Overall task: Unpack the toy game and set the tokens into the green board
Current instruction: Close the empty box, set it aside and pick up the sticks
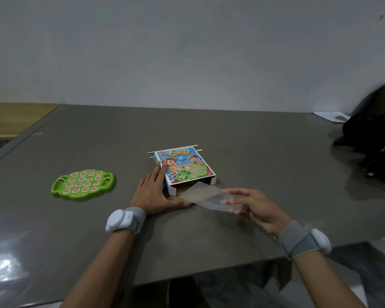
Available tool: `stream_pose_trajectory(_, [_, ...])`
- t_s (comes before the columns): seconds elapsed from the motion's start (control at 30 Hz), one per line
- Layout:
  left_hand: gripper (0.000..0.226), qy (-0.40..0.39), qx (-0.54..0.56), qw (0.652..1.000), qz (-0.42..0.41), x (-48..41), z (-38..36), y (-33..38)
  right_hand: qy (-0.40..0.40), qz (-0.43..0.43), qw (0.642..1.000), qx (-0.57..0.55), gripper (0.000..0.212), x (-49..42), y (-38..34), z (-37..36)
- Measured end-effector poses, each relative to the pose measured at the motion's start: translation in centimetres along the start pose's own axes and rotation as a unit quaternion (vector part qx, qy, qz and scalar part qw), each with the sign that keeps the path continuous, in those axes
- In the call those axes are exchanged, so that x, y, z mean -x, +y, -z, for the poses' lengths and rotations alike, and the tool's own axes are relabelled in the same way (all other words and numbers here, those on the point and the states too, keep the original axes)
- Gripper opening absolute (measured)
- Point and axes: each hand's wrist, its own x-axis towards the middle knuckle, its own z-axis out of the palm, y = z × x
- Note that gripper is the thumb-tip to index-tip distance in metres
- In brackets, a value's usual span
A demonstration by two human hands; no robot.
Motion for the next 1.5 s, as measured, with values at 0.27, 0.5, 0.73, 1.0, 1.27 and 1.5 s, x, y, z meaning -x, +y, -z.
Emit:
stream_pose_trajectory(0.27, [0.142, -0.005, -0.011, 1.000, 0.001, 0.1, 0.2, 0.1, 0.085, -0.010, 0.995, -0.045, 0.025, -1.2, 0.1, -1.9])
stream_pose_trajectory(0.5, [0.144, -0.004, -0.007, 1.000, -0.002, 0.2, 0.3, 0.2, 0.121, -0.001, 0.990, -0.076, 0.020, -4.7, 0.0, -4.9])
stream_pose_trajectory(0.73, [0.145, 0.000, -0.010, 1.000, -0.007, 0.1, 0.1, 0.0, 0.132, 0.079, 0.987, 0.040, 0.018, -4.5, 0.3, -6.8])
stream_pose_trajectory(1.0, [0.145, 0.002, -0.010, 1.000, -0.006, -0.3, -0.4, -0.3, 0.260, 0.289, 0.798, 0.460, 0.036, -1.0, 0.8, -6.9])
stream_pose_trajectory(1.27, [0.148, -0.006, -0.012, 1.000, -0.010, -0.3, -0.4, -0.2, 0.123, 0.308, 0.702, 0.630, 0.027, -1.6, 3.2, -7.3])
stream_pose_trajectory(1.5, [0.148, -0.005, -0.016, 1.000, -0.008, 0.0, -0.3, 0.0, 0.058, 0.245, 0.739, 0.625, 0.046, -4.2, 2.8, -7.4])
